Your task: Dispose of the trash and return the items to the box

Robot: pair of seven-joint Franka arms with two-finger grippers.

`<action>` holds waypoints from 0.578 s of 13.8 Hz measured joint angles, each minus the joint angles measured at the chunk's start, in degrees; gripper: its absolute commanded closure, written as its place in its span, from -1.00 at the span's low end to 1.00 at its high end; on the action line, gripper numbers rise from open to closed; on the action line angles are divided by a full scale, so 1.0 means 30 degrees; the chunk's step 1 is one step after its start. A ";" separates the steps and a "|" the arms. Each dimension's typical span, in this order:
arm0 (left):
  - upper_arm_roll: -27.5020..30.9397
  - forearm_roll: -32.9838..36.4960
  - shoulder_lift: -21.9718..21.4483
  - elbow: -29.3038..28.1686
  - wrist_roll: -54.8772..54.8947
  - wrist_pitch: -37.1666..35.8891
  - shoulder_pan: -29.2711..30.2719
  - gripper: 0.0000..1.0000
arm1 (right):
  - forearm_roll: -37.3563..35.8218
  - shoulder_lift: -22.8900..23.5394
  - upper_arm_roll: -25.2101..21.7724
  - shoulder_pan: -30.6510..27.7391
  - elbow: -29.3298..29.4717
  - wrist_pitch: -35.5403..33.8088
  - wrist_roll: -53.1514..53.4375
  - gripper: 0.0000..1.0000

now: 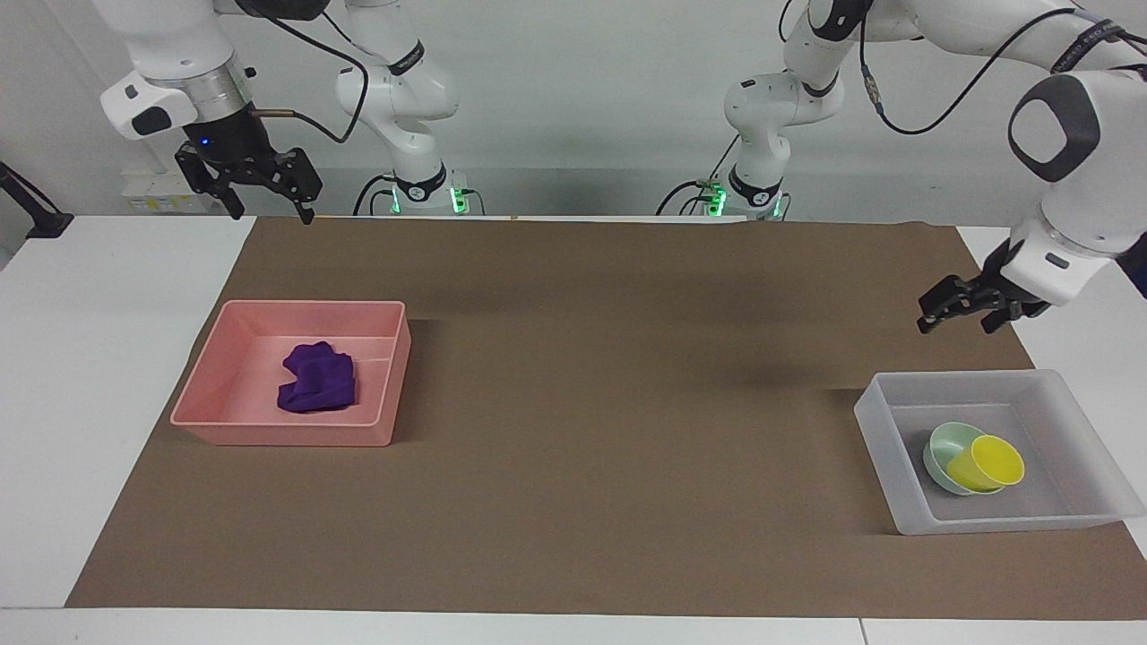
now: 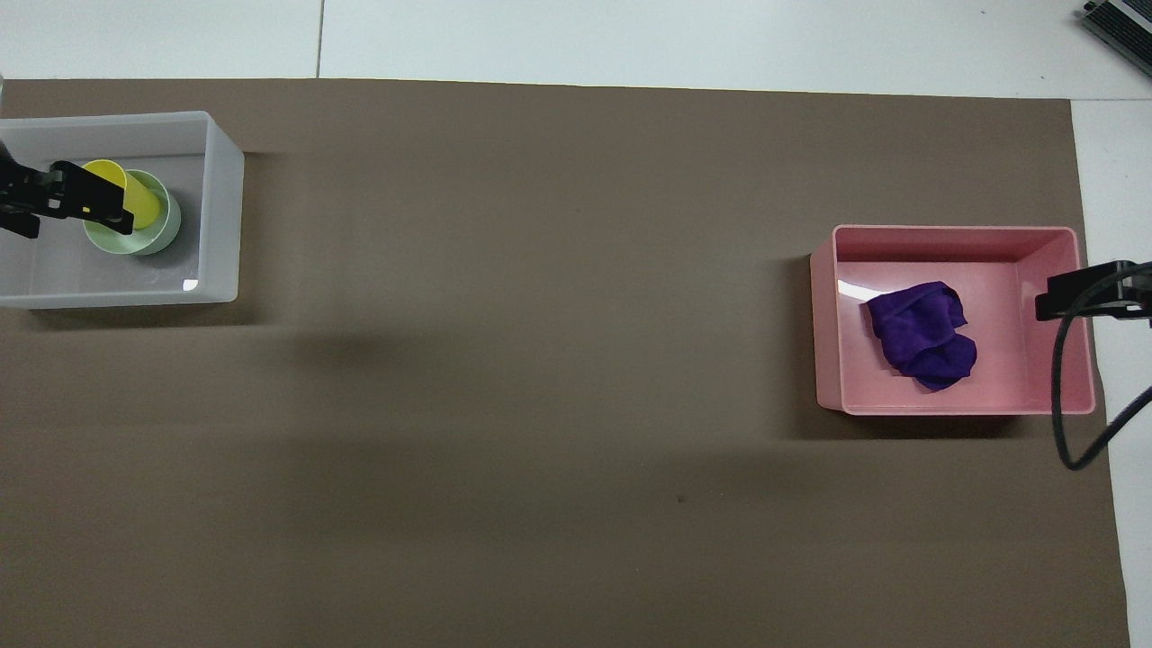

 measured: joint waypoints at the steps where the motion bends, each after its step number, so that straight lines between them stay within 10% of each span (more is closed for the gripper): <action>1: -0.0016 0.0001 -0.0571 -0.0051 -0.0499 -0.0605 -0.0716 -1.00 | 0.0000 0.0000 0.0000 0.0000 -0.0009 0.0001 0.0000 -1.00; 8: 0.0649 0.0521 -0.3619 -0.2522 0.0092 -0.1022 -0.0673 -1.00 | 0.0000 0.0000 0.0000 0.0000 -0.0058 0.0066 0.0000 -1.00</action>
